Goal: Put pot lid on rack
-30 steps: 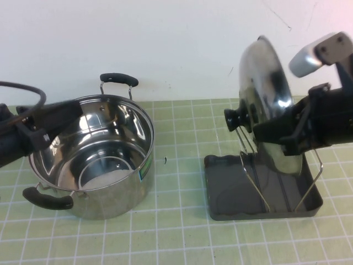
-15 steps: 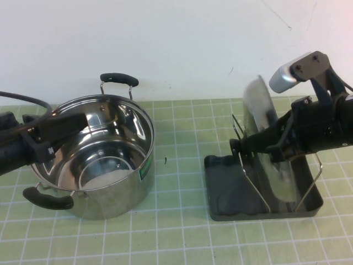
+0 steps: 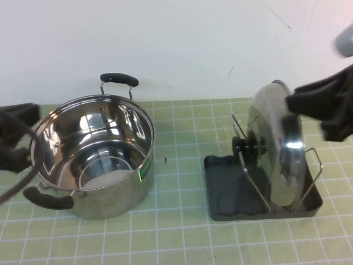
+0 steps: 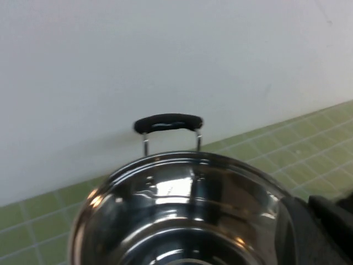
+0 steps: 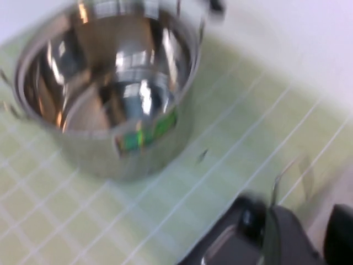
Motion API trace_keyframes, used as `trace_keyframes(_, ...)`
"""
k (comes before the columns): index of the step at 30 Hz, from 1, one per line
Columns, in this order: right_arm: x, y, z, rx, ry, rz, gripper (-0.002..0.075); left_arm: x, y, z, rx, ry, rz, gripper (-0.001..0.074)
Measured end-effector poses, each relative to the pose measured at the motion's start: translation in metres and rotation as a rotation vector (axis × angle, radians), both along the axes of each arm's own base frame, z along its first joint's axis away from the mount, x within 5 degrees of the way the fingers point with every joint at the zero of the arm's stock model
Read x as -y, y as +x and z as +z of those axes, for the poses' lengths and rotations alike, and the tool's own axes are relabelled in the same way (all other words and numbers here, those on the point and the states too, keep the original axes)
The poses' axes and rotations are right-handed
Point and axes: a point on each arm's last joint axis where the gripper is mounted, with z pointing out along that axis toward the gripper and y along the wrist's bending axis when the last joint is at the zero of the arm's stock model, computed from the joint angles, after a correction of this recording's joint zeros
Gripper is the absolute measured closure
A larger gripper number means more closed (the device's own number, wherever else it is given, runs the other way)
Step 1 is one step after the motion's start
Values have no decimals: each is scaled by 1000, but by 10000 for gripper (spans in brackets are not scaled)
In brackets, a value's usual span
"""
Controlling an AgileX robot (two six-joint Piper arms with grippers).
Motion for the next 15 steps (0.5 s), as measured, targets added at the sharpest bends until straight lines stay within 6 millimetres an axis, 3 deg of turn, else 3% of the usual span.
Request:
trace_keyframes(3, 12, -33, 24, 134, 21, -22, 597, -3, -21, 2, 16, 25, 120, 734)
trace_keyframes(6, 26, -68, 33, 262, 43, -67, 629, -4, -42, -9, 35, 36, 205, 734)
trace_keyframes(12, 55, -140, 24, 499, 81, -143, 660, -8, -81, -36, 105, 41, 375, 734)
trace_keyframes(15, 62, -163, 15, 560, 97, -153, 662, -10, -98, -41, 174, 39, 444, 734)
